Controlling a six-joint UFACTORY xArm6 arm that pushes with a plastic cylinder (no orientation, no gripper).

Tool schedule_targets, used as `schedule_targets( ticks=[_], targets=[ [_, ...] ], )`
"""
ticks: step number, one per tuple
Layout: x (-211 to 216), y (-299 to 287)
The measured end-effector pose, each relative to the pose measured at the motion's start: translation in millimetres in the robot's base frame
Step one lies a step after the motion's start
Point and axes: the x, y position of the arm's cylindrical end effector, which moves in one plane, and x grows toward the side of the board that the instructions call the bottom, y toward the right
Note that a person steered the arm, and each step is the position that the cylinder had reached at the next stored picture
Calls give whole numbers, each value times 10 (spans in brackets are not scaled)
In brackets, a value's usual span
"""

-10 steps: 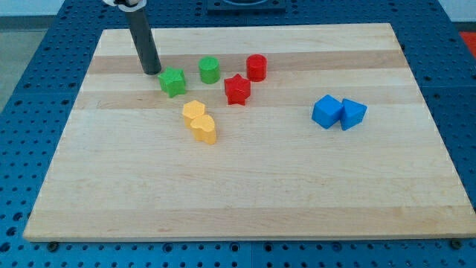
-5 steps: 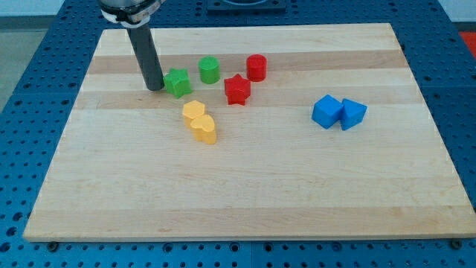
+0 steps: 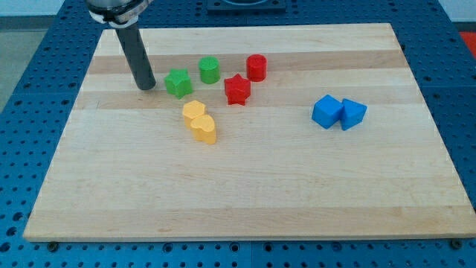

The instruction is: Move the green star parallel to the left of the red star

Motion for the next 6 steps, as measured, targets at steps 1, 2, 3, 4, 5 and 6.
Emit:
schedule_targets(
  ticks=[1,2,3,4,5,6],
  targets=[
    [-103,53],
    [-112,280],
    [-112,536],
    [-85,632],
    [-78,633],
    [-76,633]
  ],
)
